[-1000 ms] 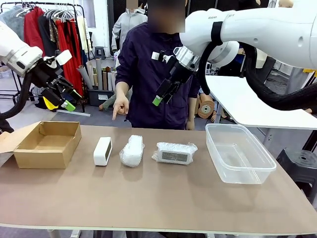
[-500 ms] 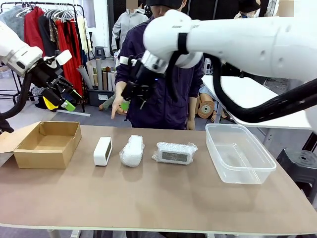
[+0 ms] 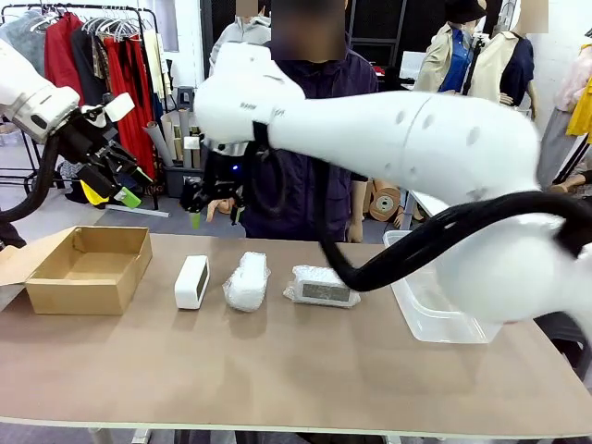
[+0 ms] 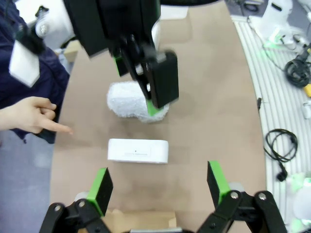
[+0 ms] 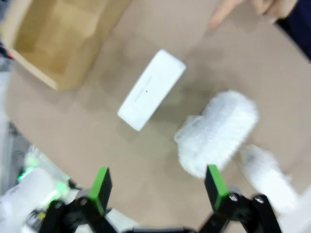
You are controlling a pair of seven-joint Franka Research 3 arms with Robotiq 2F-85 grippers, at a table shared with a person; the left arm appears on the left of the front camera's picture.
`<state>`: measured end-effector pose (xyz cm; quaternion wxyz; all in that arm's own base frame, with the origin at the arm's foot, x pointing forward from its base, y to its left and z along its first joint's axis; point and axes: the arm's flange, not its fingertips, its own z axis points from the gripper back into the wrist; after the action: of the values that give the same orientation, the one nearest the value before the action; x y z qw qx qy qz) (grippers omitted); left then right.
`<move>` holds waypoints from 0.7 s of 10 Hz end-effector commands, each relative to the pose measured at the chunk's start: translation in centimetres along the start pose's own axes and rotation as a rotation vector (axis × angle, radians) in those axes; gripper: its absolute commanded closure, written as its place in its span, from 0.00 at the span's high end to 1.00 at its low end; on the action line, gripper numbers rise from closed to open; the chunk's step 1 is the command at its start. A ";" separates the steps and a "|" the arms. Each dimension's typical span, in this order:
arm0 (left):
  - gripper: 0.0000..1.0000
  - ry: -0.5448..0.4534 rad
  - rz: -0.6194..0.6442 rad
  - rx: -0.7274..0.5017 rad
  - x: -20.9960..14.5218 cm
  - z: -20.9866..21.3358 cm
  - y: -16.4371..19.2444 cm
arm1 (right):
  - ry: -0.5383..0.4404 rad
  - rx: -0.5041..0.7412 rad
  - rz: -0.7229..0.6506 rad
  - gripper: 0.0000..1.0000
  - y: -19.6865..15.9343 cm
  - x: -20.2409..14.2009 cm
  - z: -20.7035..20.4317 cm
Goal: Separate and place wrapped and unwrapped clocks.
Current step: Pick up the Digital clock indicated by the person.
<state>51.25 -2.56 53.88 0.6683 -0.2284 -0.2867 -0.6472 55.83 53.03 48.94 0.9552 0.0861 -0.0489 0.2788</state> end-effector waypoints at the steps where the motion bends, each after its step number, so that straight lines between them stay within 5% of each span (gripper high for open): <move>1: 1.00 -0.005 -0.011 -0.004 -0.2 0.2 -0.1 | -0.011 -0.062 -0.082 1.00 1.9 5.7 -1.0; 7: 1.00 -0.005 -0.011 -0.004 -0.2 0.2 -0.1 | -0.181 -0.030 -0.169 1.00 2.0 5.9 -8.0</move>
<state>51.25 -2.55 53.88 0.6684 -0.2284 -0.2868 -0.6472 58.17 56.94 41.94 0.9662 0.0884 -0.1115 0.2149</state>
